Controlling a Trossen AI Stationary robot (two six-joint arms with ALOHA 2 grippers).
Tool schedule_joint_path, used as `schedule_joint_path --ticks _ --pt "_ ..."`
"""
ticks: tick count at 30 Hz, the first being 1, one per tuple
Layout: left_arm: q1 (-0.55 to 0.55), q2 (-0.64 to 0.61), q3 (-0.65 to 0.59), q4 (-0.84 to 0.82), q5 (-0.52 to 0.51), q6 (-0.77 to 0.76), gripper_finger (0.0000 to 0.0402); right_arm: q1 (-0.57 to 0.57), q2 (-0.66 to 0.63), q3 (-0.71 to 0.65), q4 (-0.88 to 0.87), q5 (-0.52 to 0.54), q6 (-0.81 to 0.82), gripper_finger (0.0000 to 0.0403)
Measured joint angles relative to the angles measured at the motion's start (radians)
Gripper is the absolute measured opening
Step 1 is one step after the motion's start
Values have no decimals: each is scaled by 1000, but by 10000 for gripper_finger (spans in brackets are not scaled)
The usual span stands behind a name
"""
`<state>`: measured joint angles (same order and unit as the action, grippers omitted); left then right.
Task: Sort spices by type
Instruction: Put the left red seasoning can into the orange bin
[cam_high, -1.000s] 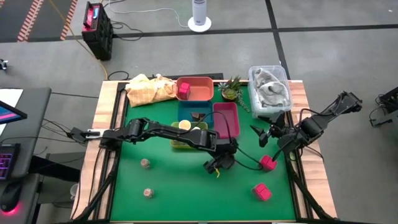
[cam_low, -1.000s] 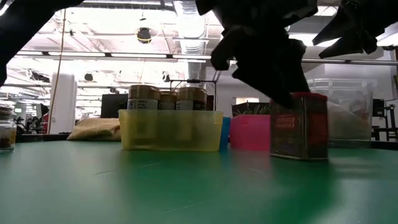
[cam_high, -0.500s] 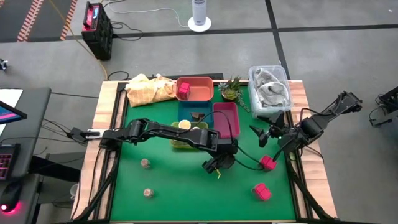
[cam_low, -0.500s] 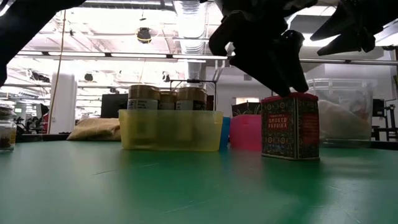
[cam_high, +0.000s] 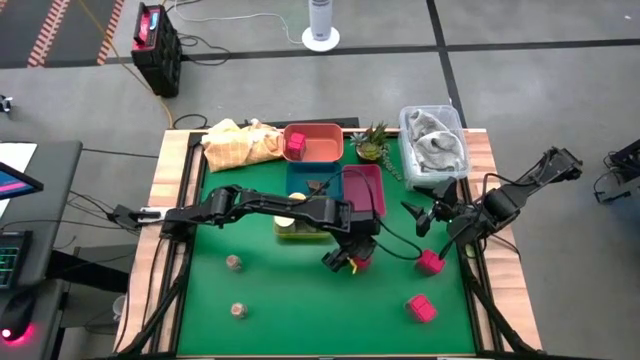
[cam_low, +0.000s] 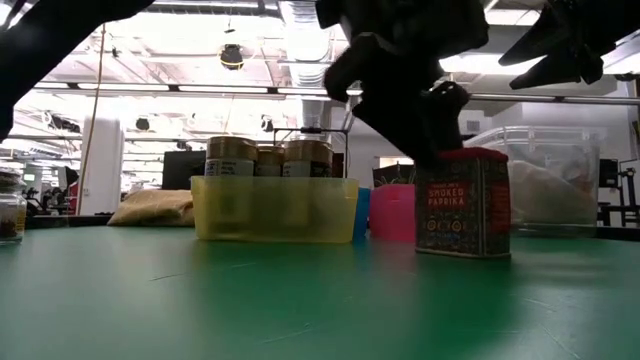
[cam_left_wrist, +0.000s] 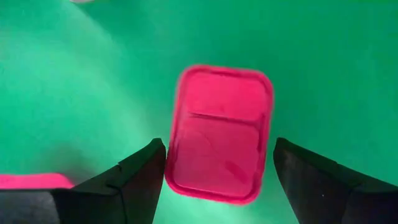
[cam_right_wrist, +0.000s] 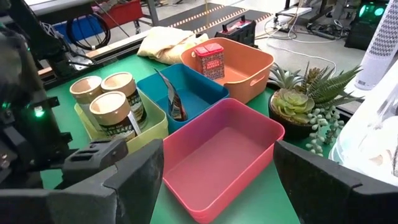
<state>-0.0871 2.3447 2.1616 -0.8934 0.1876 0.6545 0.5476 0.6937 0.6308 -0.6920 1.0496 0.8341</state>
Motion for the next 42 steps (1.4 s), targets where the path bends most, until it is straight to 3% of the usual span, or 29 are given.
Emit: schedule_joint_path --ticks 14,22,26,34,42 --pt "-38 35 -1 18 -22 -63 279 1 0 0 5 0 3 327" --pt "-60 39 -1 19 -111 -67 200 1 0 0 5 0 3 327" --pt "-56 32 0 -4 -123 -112 200 1 0 0 5 -1 3 327" --pt "-35 -92 3 -66 -247 -122 200 1 0 0 5 -1 3 327" --pt "83 -222 4 -53 -283 -369 200 1 0 0 8 -1 4 327"
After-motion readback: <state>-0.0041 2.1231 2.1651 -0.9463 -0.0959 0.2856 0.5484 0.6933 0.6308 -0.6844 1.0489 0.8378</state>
